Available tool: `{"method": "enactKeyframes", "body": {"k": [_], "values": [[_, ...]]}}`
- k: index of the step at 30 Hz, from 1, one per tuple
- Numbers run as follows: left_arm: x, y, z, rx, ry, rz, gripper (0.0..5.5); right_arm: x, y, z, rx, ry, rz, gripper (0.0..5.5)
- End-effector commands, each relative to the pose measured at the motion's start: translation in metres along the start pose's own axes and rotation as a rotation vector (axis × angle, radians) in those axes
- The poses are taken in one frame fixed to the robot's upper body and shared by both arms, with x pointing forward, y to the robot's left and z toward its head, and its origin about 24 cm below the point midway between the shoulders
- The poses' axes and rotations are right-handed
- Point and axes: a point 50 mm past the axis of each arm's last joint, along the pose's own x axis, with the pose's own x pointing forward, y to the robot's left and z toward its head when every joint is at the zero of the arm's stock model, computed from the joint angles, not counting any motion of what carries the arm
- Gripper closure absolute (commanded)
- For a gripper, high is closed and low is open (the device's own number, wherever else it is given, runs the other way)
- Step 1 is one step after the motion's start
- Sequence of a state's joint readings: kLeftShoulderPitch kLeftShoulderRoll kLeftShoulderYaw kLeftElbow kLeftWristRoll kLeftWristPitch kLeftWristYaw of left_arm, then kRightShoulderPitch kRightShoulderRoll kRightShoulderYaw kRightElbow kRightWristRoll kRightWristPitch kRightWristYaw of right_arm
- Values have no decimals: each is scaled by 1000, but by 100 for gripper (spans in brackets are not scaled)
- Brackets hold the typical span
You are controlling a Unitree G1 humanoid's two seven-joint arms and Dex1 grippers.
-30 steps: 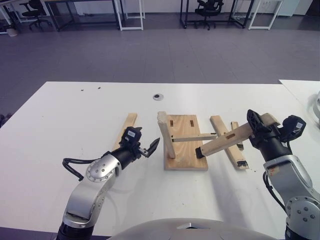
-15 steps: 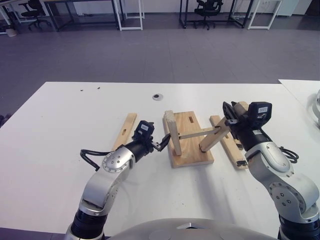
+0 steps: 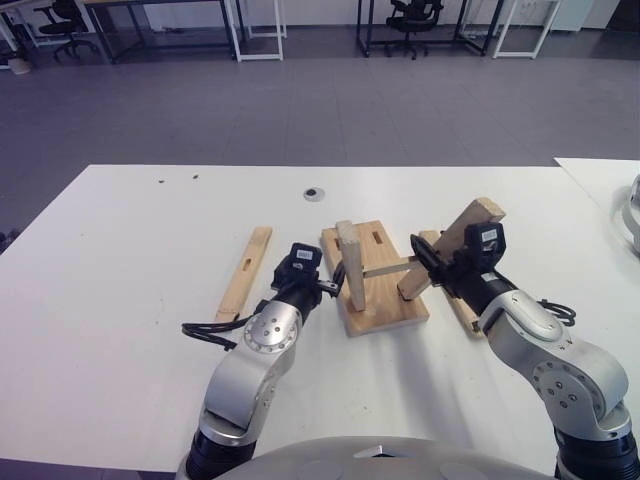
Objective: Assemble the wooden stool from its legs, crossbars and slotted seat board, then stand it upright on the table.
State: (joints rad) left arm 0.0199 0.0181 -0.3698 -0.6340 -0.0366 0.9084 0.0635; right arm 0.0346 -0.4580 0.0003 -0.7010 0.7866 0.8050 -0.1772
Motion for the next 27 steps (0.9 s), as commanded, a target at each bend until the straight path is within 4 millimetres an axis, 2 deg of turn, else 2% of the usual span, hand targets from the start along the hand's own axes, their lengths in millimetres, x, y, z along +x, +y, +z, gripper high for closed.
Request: {"method": "enactKeyframes", "body": {"k": [1, 2, 6, 11, 13, 15, 18, 20, 22, 24, 25, 27], "values": [[4, -22, 18, -35, -70, -71, 123, -2, 25, -24, -46, 190, 215, 158], [5, -26, 24, -46, -90, -79, 123, -3, 28, -24, -71, 197, 242, 137], [8, -30, 32, -71, -115, -75, 123, -4, 32, -23, -126, 199, 294, 137], [0, -9, 34, -27, -154, -13, 123, -2, 11, -16, -65, 113, 200, 137], [-4, 15, 35, 16, -179, 26, 123, -5, -6, -12, -55, 82, 171, 137], [-10, 44, 29, 71, -170, 55, 123, -15, -22, -10, -77, 75, 208, 137], [-17, 79, 10, 129, -63, -21, 123, -42, -41, -17, -90, 141, 331, 137], [-16, 93, -3, 171, 18, -84, 123, -52, -51, -27, -138, 220, 399, 137], [-9, 96, -10, 176, 53, -190, 123, -41, -69, -34, -189, 218, 340, 137], [3, 98, -17, 192, 85, -268, 123, -14, -83, -40, -222, 183, 269, 137], [10, 98, -19, 213, 109, -324, 123, 3, -84, -50, -281, 210, 270, 137], [24, 96, -22, 274, 159, -421, 123, 24, -79, -69, -440, 289, 331, 137]]}}
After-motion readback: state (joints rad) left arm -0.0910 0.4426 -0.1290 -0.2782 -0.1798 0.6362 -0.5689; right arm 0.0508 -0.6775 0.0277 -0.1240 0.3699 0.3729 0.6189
